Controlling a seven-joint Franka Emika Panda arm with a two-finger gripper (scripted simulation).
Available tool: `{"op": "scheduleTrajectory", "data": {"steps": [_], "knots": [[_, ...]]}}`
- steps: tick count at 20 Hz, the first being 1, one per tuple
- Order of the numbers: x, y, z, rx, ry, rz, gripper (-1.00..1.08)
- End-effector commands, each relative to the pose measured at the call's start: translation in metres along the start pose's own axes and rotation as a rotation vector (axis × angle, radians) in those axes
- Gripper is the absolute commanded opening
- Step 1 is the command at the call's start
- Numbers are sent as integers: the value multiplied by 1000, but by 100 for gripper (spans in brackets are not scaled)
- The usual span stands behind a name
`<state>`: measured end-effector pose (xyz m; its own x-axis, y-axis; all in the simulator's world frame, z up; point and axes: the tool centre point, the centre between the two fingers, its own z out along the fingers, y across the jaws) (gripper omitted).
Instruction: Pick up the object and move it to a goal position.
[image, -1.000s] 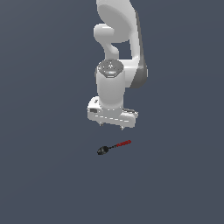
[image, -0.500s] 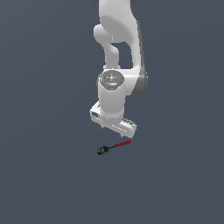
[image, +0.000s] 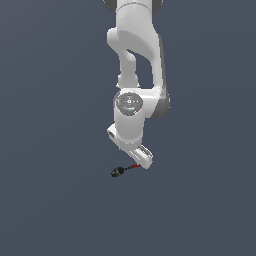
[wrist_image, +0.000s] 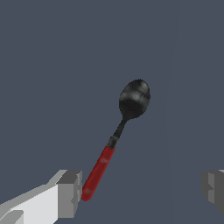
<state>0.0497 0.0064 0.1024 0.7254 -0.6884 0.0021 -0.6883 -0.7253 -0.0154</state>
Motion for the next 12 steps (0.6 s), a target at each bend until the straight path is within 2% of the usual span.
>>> {"op": "scheduleTrajectory", "data": {"steps": [1, 12], "knots": [[1, -2, 7, -2, -1, 69, 100], [4, -11, 33, -12, -1, 311, 100]]}}
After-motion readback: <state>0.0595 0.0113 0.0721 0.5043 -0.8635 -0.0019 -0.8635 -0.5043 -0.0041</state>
